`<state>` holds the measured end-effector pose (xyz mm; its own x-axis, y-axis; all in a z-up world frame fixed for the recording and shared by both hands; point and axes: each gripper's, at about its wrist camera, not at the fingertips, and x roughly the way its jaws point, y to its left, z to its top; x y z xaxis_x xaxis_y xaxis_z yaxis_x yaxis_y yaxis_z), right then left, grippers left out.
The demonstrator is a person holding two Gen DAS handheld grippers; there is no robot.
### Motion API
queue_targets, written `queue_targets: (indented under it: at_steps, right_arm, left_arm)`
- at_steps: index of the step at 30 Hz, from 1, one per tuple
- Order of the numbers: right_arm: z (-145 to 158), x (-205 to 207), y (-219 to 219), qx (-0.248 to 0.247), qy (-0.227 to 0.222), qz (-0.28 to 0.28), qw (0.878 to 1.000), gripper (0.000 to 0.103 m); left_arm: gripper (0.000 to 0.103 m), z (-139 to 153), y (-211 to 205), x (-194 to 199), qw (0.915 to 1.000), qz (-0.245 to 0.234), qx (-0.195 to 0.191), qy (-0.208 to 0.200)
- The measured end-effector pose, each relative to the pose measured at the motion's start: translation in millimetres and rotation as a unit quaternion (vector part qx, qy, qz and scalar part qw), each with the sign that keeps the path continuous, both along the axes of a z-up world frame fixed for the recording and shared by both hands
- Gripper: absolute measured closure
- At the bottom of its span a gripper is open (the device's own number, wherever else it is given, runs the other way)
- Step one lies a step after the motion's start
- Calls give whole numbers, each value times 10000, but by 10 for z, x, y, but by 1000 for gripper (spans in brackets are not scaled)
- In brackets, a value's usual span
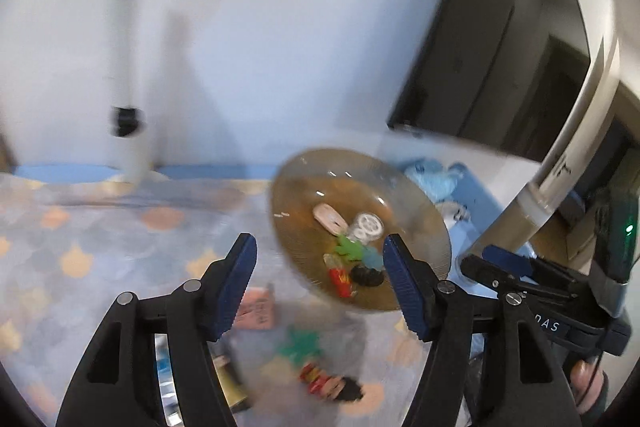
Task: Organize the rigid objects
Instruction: 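Carry the lighter and dinosaur into the brown glass bowl and open both grippers, then bring both grippers back to the remaining toys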
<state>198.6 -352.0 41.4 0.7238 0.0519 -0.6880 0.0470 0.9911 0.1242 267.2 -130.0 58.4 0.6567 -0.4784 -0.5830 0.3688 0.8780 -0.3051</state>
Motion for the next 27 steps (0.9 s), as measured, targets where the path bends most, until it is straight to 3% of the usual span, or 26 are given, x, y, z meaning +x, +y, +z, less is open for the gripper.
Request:
queue_targets:
  at_steps: [3,6,8,12,14,17,19,27]
  right_arm:
    - [118,-185,285,58,-147,300,9994,53]
    - [135,-372,563,199,-260,503,9982,43]
    - [17,-466,749,386,-178,627,9971,43]
    - [-465,-473,994,575,268,646,9959,43]
    - [-773,-439,1086,579,490,612,9952,43]
    - [-1102,-455,1167,304,451,500,9973,43]
    - [-1254,-471,1154,243,405,410,9980,43]
    - [-1358,-512,1022,227,199,108,9995,39]
  left_arm:
    - [36,111,468,-227,9993,363,-58,-92]
    - [35,49,942,-453,9967,784,-186,-94]
    - [35,-83,1195,-569,9940,1083,-148,-16]
    - [35,-646,1614,-672,9858,1603,-110,484]
    - [35,-982,1729,-665,9807,1824,29,699]
    - [35,-1337,1789,-655,9783,1866,319,841]
    - [35,-1467,1789,-656,9783,1851,316,876]
    - [35,-1520,1690,-740,9832,1607,625,601]
